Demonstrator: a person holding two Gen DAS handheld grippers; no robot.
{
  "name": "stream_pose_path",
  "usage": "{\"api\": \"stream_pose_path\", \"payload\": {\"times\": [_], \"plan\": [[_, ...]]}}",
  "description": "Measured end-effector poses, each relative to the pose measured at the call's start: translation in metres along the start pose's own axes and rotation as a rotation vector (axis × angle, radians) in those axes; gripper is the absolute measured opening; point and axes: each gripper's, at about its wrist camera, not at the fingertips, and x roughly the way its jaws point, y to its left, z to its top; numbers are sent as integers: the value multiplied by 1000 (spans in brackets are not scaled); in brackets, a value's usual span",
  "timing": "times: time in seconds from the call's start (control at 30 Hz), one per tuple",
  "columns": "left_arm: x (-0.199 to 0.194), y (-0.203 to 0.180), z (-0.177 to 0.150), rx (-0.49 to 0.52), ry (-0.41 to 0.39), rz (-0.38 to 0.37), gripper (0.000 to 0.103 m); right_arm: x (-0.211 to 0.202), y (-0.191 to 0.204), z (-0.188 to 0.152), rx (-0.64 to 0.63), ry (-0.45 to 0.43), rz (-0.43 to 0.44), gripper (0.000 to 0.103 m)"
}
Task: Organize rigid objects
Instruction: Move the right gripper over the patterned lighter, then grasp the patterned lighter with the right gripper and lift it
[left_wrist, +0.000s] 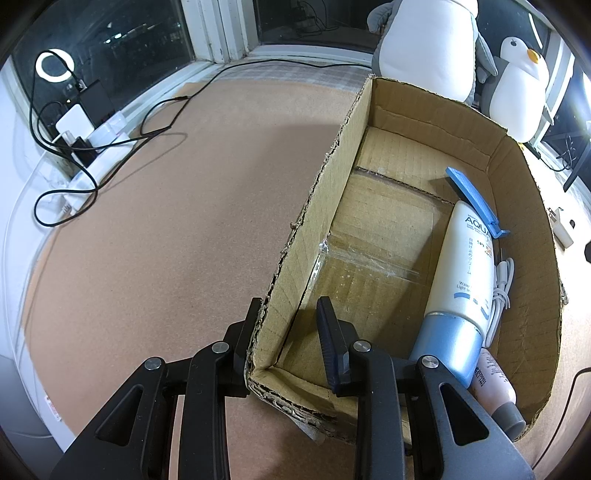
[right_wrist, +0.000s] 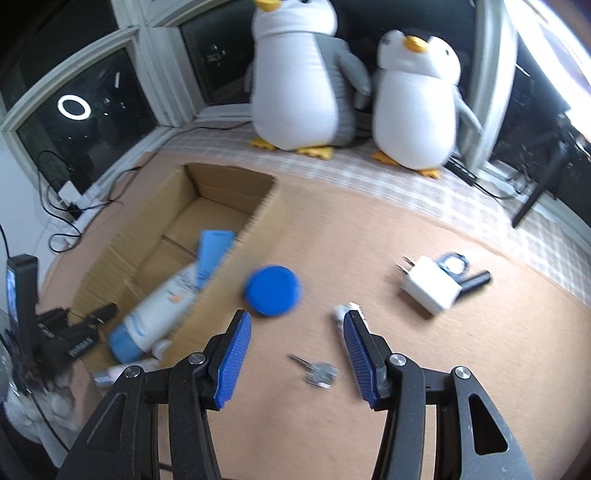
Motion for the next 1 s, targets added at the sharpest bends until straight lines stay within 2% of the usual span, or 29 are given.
{"api": "stream_pose_path", "payload": {"times": [0.23,0.47,0.8,1.0], "plan": [[-1,0,0,1,0,1,27,11,-33,-13,2,51,-50,48],[-1,0,0,1,0,1,27,29,-49,-20,9,94,-68,48],[-1,0,0,1,0,1,27,50,-48,-17,-3,134,-64,48],[-1,-1,0,2,0,1,27,60,-46,-15,-21,154,-80,40]]}}
